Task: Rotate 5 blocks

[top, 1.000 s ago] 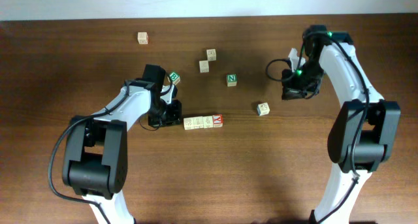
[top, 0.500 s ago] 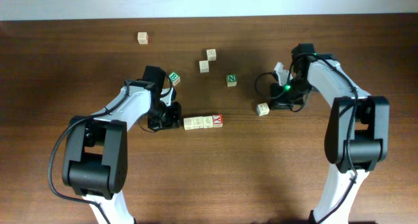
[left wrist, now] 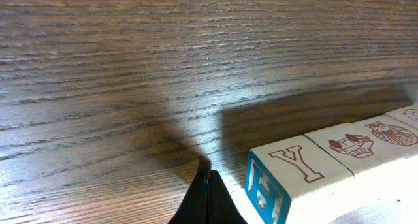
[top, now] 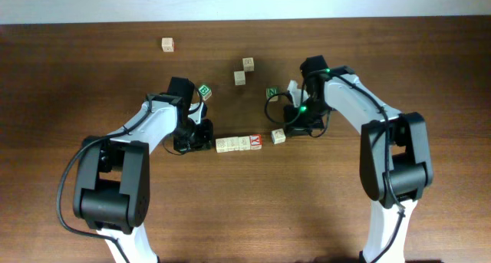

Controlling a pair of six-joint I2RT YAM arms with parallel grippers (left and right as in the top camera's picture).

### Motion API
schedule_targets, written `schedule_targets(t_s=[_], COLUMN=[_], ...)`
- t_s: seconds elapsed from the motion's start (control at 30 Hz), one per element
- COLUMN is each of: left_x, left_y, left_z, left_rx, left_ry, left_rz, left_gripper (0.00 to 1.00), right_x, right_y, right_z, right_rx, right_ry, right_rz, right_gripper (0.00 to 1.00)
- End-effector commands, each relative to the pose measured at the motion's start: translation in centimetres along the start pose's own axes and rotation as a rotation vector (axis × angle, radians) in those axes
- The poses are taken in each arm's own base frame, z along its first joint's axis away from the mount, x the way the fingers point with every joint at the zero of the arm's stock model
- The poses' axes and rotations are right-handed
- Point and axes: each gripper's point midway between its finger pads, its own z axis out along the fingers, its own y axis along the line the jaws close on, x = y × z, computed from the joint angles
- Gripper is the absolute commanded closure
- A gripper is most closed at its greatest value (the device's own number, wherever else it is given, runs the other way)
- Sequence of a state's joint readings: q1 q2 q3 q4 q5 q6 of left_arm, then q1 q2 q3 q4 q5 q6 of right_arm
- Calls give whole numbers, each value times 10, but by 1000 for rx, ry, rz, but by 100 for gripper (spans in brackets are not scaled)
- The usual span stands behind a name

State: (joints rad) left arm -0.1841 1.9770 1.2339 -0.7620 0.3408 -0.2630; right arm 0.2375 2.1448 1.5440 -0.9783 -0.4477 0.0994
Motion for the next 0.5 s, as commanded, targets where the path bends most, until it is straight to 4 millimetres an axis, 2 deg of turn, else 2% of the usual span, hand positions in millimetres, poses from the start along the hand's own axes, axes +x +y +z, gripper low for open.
schedule_targets(t_s=[0.0,0.13,0.47], left_x=[1,1,-1], left_y=[0,0,0], left_z=[2,2,2], left_rx=[12,12,12], left_ry=[6,5,-4], left_rz=[-17,-16,-13], left_gripper=[100,100,100], right_x=[7,4,7], right_y=[18,29,35], right_z=[13,19,22], right_rx=[-8,-8,1], right_ry=[27,14,20], right_rz=[83,117,85], right_gripper=[95,96,96])
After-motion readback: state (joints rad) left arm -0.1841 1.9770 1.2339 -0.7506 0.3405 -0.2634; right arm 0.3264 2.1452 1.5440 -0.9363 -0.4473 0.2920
